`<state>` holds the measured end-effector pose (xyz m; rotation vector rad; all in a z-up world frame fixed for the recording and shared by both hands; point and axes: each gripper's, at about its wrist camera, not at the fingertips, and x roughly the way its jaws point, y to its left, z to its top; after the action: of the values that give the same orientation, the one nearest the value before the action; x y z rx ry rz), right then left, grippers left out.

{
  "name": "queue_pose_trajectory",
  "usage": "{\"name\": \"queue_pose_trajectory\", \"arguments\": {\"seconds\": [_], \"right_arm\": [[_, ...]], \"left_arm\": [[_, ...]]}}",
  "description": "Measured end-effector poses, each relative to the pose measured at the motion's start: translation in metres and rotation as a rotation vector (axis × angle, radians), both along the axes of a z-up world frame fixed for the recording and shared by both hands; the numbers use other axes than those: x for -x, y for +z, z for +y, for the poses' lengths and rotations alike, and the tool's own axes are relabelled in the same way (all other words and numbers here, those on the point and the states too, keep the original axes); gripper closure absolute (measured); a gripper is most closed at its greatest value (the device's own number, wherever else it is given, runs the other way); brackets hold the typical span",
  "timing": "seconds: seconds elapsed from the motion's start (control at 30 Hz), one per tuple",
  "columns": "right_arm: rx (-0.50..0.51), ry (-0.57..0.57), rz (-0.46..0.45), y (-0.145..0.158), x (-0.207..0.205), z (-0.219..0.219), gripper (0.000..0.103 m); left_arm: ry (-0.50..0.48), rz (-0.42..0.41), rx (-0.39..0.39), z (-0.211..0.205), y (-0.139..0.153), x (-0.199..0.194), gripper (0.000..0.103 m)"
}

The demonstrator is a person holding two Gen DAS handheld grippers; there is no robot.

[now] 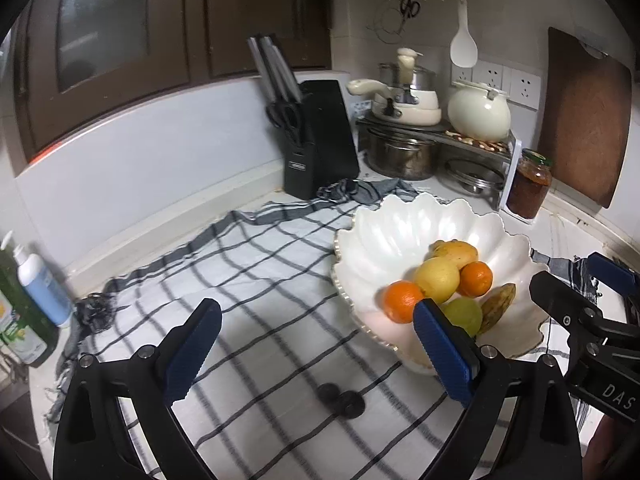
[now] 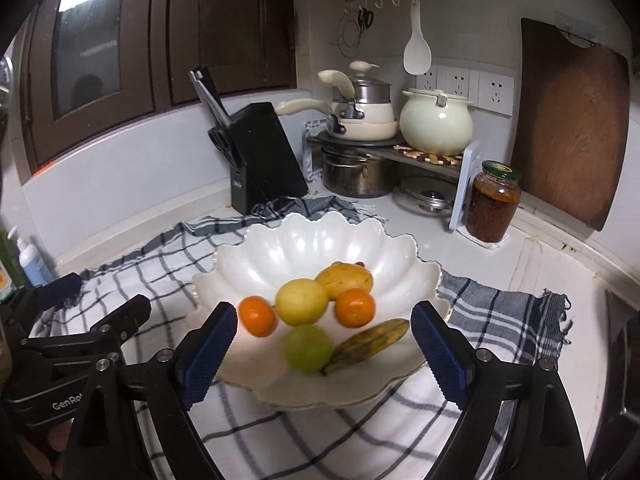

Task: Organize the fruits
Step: 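Open both tools to release the orange and banana into the bowl, then withdraw both open tools from the bowl toward the dark plums on the cloth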

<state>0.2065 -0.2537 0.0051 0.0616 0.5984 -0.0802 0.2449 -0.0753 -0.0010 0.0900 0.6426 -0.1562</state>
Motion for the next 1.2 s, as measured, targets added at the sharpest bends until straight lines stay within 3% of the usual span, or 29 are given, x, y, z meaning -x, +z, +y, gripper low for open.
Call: {"name": "queue_pose_trajectory", "arguments": {"seconds": [0.57, 1.0, 1.2], "right_arm": [[0.023, 0.095, -0.022, -0.006, 0.031, 0.054, 0.014], [0.038, 0.185, 0.018, -0.045, 0.033, 0.097, 0.014], [0.051, 0.208, 0.066, -0.068, 0.023, 0.108, 0.014]], "left_arm": [[0.081, -0.013, -0.005, 0.058, -0.007, 0.053, 0.005], [0.17, -0.015, -0.034, 0.101, -0.033, 0.076, 0.005], [0.205, 0.03, -0.032, 0.111, -0.056, 0.073, 0.005]]}}
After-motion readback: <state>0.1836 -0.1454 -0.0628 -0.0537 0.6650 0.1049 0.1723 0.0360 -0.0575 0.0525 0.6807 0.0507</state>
